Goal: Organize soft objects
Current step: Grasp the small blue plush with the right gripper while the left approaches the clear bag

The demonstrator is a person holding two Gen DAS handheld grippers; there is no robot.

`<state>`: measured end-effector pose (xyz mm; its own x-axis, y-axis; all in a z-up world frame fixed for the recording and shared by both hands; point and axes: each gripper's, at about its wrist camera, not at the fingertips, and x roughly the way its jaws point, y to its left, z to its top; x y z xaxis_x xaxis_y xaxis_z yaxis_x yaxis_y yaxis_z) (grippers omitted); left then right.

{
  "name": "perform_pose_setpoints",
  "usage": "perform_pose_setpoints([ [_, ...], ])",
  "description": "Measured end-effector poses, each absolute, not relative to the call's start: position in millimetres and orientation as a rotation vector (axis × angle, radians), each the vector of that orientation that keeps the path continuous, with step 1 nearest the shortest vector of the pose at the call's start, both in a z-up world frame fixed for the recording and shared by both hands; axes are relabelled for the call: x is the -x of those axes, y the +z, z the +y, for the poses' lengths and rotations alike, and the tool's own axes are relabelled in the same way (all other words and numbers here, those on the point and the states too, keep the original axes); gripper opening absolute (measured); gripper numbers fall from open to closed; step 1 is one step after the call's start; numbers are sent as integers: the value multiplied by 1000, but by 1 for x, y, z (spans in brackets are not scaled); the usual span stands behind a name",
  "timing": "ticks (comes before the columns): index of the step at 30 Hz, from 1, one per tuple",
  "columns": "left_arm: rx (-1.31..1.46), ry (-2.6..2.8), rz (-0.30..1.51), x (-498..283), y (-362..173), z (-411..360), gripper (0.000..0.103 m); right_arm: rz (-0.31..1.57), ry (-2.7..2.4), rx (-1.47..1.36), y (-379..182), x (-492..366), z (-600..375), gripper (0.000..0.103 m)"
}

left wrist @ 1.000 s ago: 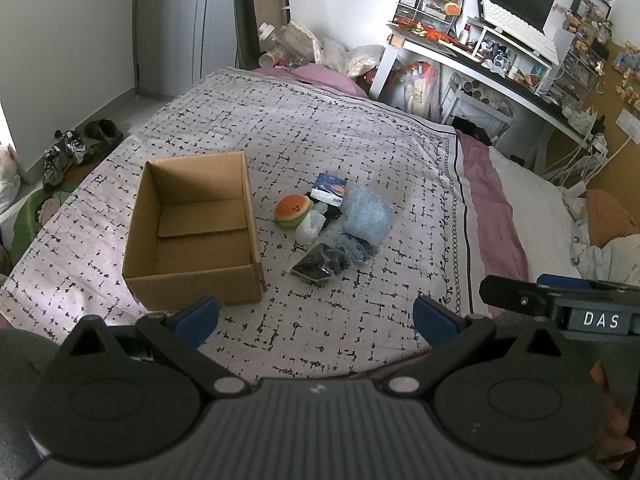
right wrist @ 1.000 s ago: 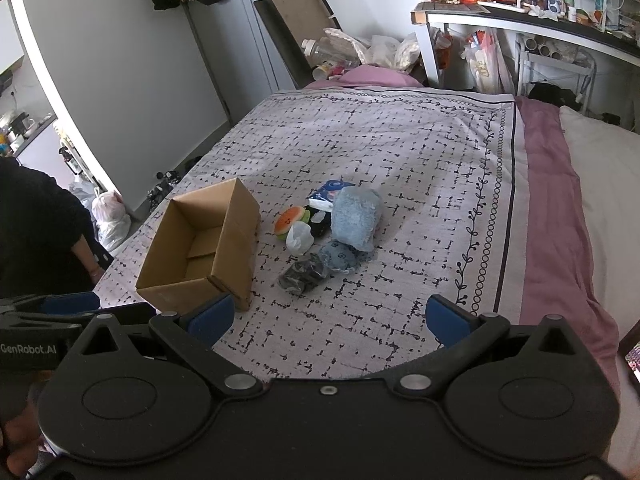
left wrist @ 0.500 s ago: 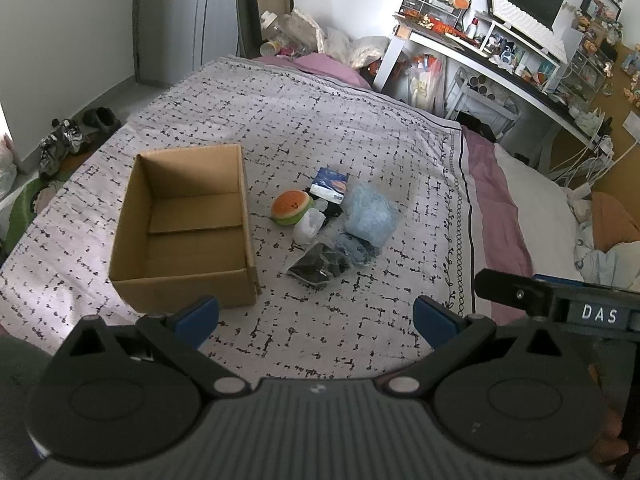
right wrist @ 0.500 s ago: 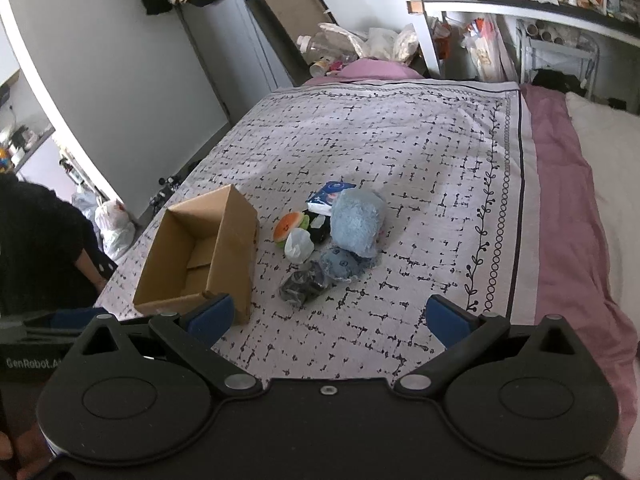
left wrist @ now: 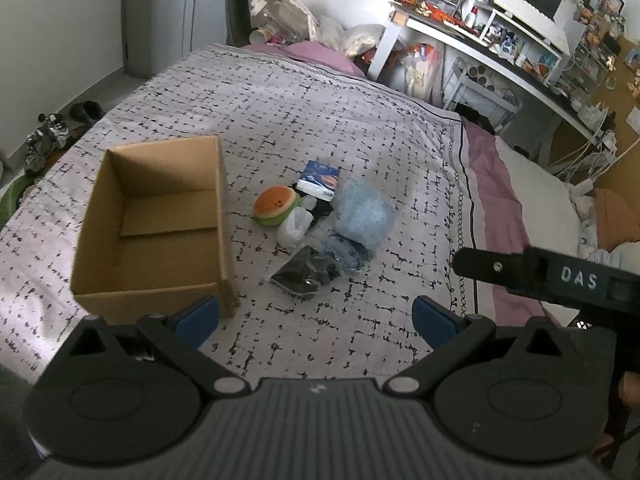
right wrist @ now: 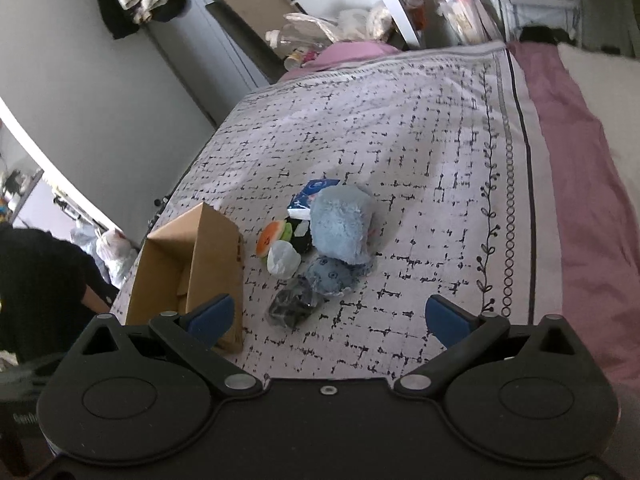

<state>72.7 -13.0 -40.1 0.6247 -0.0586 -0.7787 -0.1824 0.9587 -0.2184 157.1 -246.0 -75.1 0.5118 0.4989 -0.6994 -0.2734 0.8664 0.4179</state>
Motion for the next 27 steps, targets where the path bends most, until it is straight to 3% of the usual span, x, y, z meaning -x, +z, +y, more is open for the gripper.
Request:
perform_pose_setpoints([
  [16, 269, 51, 922, -129, -75, -29, 95, 1029, 489, -516, -127, -215, -252, 101],
  [27, 244, 50, 989, -164, -109, -37, 82, 1112, 501, -610, -158, -245, -248, 88],
])
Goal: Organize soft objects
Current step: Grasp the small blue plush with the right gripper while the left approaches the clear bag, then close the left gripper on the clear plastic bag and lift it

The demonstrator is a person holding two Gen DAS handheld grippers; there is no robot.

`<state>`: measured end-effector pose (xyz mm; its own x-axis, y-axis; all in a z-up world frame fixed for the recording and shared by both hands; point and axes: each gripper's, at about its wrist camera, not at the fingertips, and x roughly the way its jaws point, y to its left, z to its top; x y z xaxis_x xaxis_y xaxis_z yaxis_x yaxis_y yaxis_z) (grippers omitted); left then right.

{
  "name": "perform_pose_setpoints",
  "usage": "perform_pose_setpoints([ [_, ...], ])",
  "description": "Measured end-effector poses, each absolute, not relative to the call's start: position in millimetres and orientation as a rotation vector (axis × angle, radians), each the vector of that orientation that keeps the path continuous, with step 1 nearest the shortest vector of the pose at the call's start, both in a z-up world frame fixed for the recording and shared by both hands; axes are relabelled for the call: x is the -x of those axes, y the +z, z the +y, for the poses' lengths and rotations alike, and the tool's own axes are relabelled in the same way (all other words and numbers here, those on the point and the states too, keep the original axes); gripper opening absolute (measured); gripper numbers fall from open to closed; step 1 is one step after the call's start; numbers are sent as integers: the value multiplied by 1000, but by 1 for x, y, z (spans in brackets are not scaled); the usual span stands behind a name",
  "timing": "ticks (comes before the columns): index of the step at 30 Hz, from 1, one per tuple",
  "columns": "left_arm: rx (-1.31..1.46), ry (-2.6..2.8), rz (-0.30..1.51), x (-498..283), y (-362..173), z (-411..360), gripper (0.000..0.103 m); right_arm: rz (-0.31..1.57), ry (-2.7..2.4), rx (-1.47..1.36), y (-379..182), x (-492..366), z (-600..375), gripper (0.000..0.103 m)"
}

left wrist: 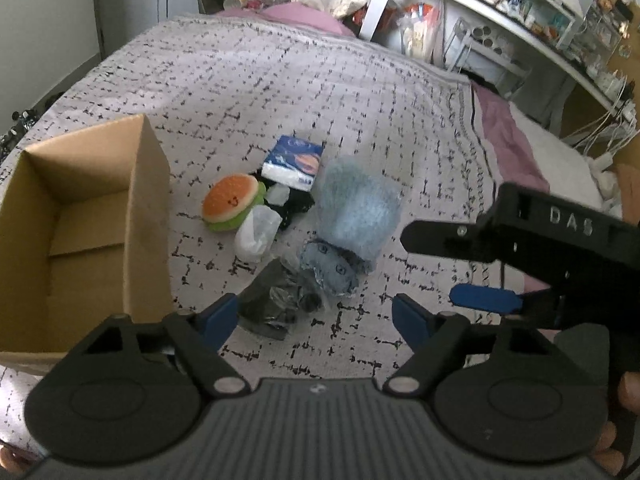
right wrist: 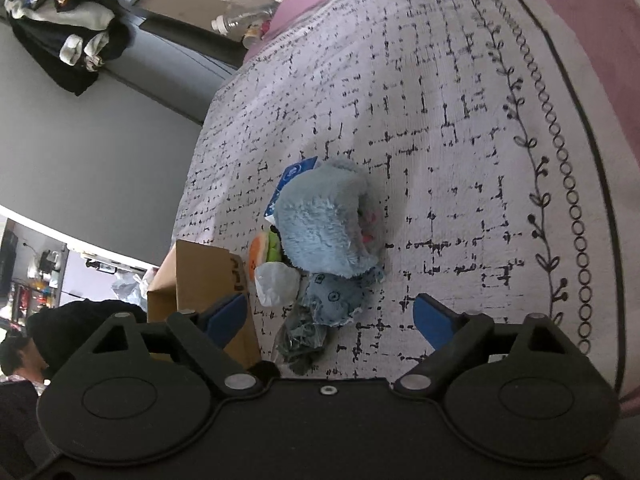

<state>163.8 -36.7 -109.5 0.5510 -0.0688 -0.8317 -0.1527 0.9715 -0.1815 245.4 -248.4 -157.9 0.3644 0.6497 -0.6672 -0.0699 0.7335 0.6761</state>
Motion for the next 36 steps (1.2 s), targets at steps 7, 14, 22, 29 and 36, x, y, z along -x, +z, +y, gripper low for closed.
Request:
perform_pose_setpoints([
  [7, 204, 81, 1047, -181, -132, -41, 82, 1187, 511, -611, -180, -264, -236, 79],
  [14, 164, 103, 1086, -193, -153, -43, 82, 1230, 524, -611, -196, -275, -225, 68],
  [22, 180, 106, 1091, -200, -166, -39, 75, 1249, 537, -551, -206, -281, -206, 66],
  [29, 205, 73, 1071, -201, -168, -34, 56, 1225, 534, -424, -207, -281, -187, 47],
  [36, 230, 68, 1062, -195, -163, -28, 49, 1216, 552, -416, -202, -277, -187, 22],
])
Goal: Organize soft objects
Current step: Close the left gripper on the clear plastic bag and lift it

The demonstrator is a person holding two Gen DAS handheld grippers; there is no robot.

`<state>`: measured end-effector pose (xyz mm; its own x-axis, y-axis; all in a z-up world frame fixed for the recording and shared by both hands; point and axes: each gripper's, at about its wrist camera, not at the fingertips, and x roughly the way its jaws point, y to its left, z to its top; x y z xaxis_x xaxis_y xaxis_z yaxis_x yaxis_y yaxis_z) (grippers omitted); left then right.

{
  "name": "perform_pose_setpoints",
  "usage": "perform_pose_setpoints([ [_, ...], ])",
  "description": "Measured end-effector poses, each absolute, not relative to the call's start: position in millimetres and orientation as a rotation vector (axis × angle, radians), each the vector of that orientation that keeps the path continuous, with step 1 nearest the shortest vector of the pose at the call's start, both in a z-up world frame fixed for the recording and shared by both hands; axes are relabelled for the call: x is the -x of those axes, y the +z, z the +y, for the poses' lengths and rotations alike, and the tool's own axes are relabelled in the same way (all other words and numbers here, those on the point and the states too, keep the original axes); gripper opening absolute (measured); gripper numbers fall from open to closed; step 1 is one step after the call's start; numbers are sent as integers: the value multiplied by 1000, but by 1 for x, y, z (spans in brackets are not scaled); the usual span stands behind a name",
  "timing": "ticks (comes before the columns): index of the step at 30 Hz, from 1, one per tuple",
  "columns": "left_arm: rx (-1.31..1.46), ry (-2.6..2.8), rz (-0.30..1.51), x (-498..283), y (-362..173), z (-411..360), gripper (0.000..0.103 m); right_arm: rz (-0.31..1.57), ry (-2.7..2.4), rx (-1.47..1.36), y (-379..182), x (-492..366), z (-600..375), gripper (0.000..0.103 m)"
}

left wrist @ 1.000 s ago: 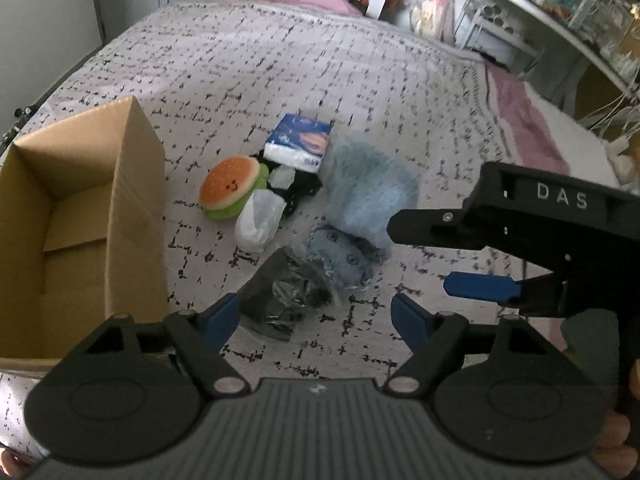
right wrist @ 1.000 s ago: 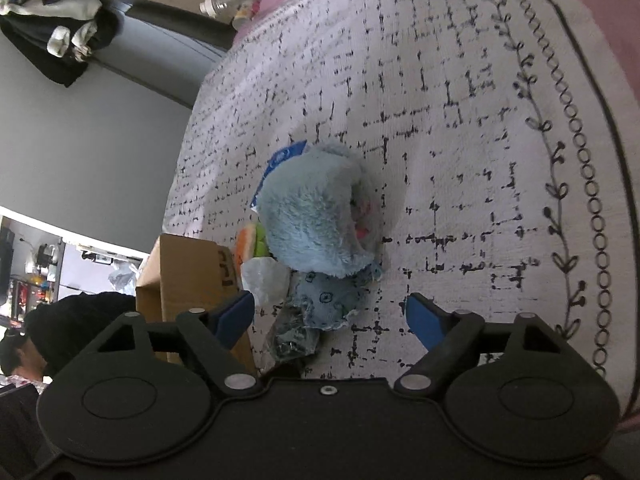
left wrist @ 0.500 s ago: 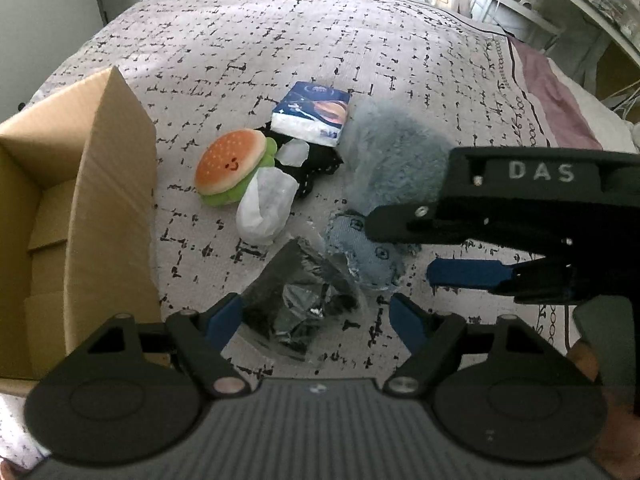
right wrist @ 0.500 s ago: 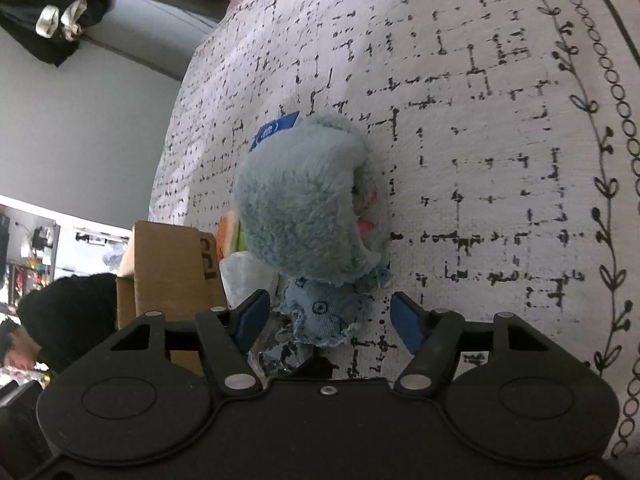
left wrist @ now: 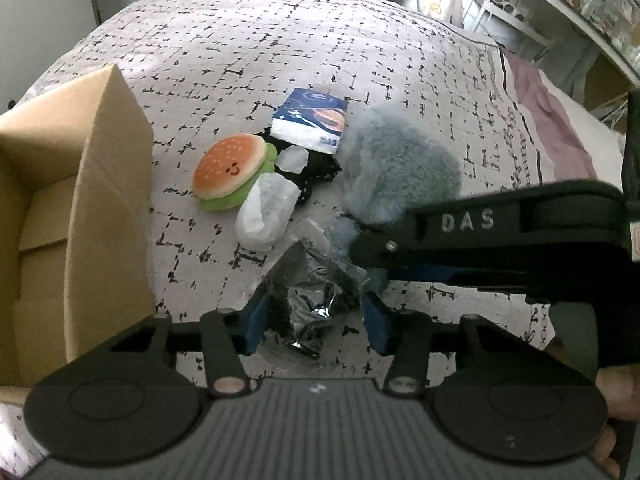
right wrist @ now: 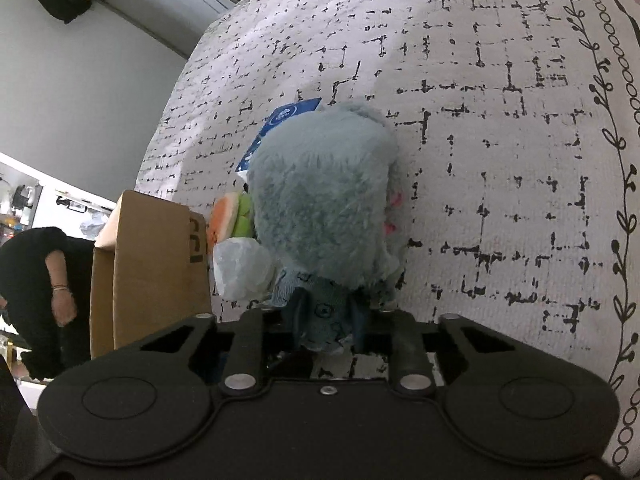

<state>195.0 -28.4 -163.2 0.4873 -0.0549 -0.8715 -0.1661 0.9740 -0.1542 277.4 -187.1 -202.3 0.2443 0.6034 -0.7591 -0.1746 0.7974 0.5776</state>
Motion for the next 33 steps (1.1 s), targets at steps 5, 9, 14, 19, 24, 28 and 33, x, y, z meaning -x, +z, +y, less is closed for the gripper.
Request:
perform_pose_setpoints([
  [5, 266, 56, 1036, -184, -153, -25, 46, 1167, 568, -408, -187, -262, -193, 20],
  [9, 280, 50, 1009, -175, -142, -24, 45, 1137, 567, -422, -178, -253, -201, 20],
  [14, 285, 44, 985, -164, -130, -24, 45, 1104, 556, -439, -167, -245, -209, 20],
  [19, 297, 45, 968, -153, -120, -21, 45, 1073, 568, -449, -157, -235, -211, 20],
  [24, 320, 56, 943, -144, -108, -15, 45, 1038, 580, -494, -144, -231, -219, 20],
  [28, 360, 72, 891, -133, -93, -4, 45, 1027, 582, -492, -133, -226, -216, 20],
  [33, 372, 86, 852, -121, -78, 9, 45, 996, 587, -489, -118, -220, -210, 20],
])
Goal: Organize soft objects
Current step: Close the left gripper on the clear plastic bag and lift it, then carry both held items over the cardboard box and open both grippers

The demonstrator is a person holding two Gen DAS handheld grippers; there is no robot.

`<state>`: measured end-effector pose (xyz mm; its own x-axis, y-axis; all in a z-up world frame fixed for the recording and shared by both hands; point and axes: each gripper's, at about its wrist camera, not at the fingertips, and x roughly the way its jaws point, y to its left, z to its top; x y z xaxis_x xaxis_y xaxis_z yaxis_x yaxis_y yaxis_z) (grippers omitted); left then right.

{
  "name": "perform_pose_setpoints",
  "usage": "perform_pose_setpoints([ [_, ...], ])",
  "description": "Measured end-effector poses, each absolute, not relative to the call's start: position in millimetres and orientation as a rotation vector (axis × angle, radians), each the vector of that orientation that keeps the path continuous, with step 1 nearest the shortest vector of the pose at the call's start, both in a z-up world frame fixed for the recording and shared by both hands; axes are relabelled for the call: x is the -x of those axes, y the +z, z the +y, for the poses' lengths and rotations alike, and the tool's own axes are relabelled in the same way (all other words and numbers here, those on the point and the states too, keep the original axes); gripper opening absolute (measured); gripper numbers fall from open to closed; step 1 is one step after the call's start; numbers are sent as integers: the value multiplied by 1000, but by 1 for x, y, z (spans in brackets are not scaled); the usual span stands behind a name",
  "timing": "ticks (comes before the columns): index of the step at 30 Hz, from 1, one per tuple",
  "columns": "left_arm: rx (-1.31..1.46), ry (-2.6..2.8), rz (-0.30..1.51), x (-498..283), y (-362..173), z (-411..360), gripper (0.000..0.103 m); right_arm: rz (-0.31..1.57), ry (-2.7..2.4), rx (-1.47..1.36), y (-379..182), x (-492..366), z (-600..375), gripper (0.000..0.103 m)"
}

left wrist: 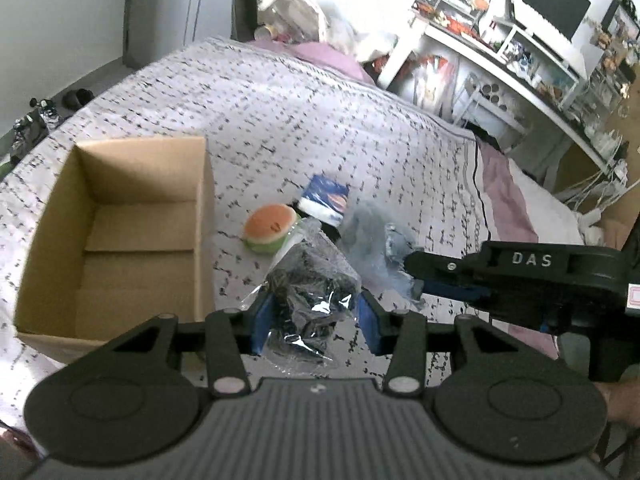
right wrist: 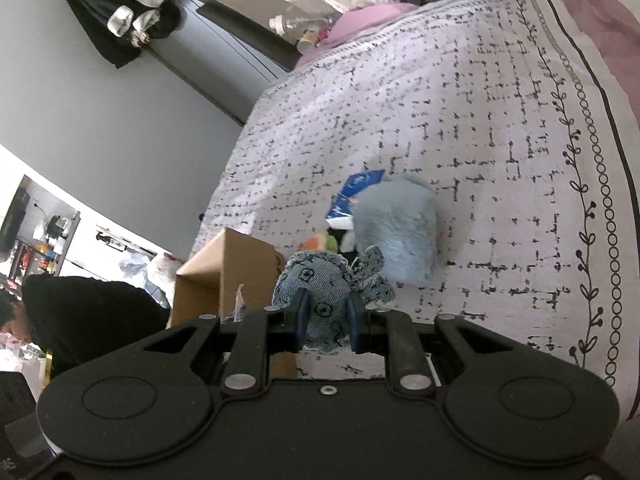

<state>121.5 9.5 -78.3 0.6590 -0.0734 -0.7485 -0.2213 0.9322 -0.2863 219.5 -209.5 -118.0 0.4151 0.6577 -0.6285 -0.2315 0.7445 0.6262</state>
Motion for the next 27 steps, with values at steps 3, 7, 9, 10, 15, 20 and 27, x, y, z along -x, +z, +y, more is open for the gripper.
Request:
perform_pose_setpoints([
  [3, 383, 96, 837, -116, -73, 18, 45, 974, 587, -489, -109, -215, -205, 20],
  [7, 395, 100, 820, -111, -67, 30, 45, 946, 583, -493, -98, -212, -201, 20],
  [9, 403, 101, 809, -107, -64, 36, 45, 936, 577, -491, -93, -211, -198, 20],
  [10, 407, 104, 801, -104, -62, 39, 45, 930, 577, -487, -90, -210, -196, 20],
  [15, 435, 113, 767, -96, -57, 59, 45, 908, 586, -467, -80, -205, -180, 20],
  [20, 456, 131, 758, -91, -56, 78, 45, 908, 606, -465, -77, -202, -160, 20],
  [27, 488, 171, 752, -87, -59, 108, 45, 925, 638, -446, -76, -198, -128, 20],
])
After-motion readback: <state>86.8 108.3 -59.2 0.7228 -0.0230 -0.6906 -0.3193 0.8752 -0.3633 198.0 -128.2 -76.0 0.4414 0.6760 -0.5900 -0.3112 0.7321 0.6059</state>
